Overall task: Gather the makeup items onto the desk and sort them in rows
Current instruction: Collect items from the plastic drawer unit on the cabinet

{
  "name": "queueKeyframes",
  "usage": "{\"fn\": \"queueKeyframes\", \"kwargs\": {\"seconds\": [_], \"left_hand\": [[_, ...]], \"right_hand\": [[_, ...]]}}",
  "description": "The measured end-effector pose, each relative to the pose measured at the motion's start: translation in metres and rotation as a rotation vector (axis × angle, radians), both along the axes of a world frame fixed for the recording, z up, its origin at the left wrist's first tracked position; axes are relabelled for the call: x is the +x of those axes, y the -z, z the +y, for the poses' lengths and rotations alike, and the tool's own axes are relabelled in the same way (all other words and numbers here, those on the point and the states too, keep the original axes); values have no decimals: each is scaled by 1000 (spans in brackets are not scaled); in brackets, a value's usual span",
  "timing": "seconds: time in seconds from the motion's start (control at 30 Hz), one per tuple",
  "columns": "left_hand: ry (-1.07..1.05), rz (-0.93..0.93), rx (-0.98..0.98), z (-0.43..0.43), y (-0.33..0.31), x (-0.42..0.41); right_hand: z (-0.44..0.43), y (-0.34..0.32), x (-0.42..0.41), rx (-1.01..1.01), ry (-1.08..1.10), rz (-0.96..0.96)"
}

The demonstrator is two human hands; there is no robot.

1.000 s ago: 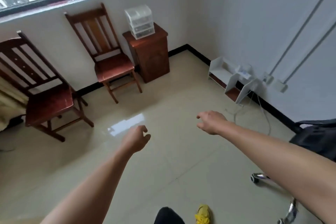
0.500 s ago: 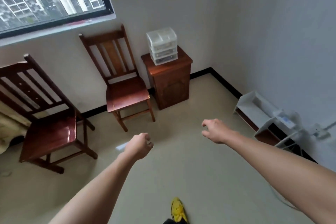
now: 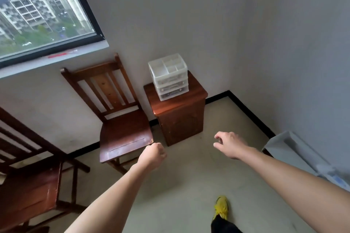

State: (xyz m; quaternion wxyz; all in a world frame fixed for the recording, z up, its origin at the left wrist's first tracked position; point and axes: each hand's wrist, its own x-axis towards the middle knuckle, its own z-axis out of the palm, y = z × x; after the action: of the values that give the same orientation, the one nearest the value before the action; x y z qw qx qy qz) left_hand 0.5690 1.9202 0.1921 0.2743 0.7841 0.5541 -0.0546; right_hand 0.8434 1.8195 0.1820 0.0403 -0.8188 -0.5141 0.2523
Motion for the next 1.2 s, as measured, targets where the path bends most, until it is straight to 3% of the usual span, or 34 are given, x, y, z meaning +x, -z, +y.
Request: {"fn": "queueKeyframes", "kwargs": {"seconds": [0.23, 0.4, 0.6, 0.8, 0.9, 1.0, 1.2], "left_hand": [[-293, -230, -114, 123, 5, 85], [-422, -262, -224, 181, 22, 100], [-628, -404, -257, 292, 44, 110], [-738, -509, -295, 411, 66, 131], [-749, -559, -324, 441, 67, 145], [-700, -602, -347, 461, 78, 155], [-729, -518, -227, 465, 98, 161]], "right_hand": [[157, -1, 88, 33, -27, 80], [247, 6, 109, -6, -48, 147], [361, 29, 121, 130, 106, 336], [471, 39, 135, 237, 413, 558], [505, 45, 139, 194, 500, 630], [529, 58, 144, 160, 520, 651], [547, 82, 152, 123, 455, 656]]}}
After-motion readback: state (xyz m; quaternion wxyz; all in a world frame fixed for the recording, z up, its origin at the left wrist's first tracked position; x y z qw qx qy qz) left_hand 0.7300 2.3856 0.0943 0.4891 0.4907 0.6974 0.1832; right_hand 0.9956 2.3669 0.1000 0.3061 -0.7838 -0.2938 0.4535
